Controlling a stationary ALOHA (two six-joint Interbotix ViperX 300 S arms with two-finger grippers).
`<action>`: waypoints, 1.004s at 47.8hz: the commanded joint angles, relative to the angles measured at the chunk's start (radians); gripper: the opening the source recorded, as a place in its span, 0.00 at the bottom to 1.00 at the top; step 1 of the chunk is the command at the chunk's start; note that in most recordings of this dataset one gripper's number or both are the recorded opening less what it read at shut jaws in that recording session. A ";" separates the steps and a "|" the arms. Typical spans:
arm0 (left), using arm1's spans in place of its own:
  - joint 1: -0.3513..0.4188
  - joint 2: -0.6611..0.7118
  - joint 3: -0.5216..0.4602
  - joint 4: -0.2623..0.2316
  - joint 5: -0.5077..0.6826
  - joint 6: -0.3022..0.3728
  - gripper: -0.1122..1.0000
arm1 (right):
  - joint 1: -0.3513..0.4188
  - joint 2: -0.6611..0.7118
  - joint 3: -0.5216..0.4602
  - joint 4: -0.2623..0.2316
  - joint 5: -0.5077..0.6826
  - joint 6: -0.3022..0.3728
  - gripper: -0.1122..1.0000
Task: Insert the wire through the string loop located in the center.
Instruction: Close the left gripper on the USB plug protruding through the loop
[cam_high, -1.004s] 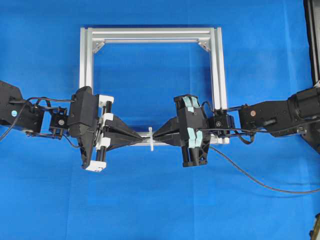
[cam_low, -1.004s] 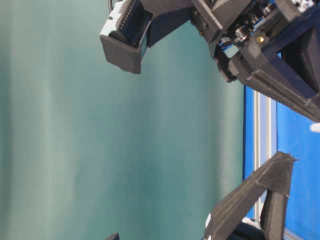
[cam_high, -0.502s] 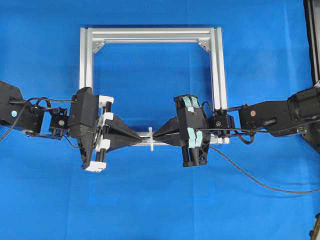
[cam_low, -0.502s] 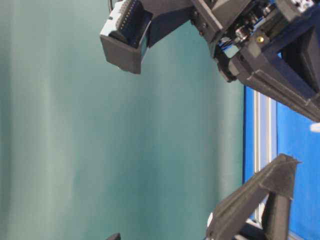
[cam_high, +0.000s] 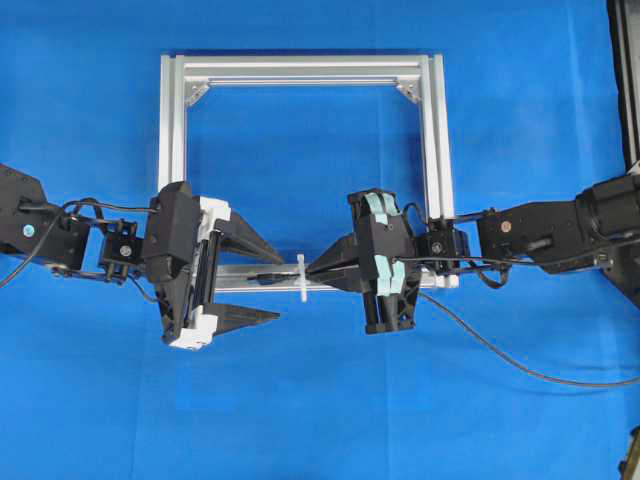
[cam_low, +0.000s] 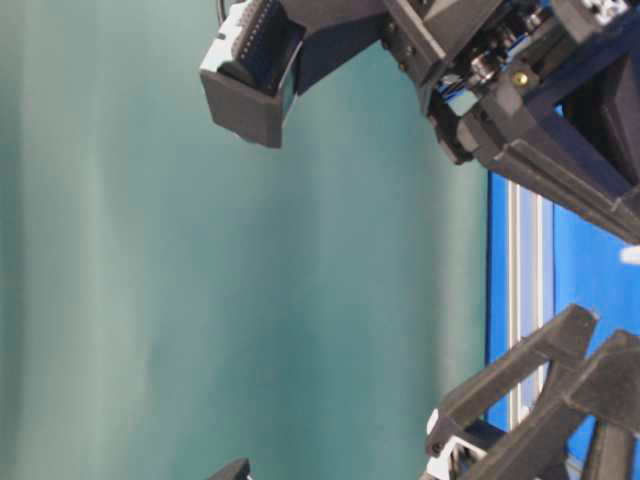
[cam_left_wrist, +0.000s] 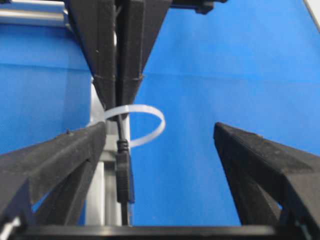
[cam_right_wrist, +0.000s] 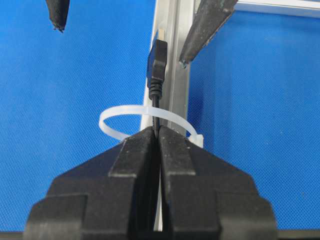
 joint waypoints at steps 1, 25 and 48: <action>-0.005 -0.008 -0.021 0.002 0.011 0.000 0.92 | -0.002 -0.011 -0.012 -0.002 -0.011 -0.002 0.07; 0.003 0.055 -0.046 0.003 0.075 -0.005 0.92 | -0.002 -0.011 -0.012 -0.002 -0.011 -0.002 0.07; 0.003 0.057 -0.046 0.003 0.075 -0.005 0.92 | -0.002 -0.011 -0.011 -0.002 -0.009 -0.002 0.07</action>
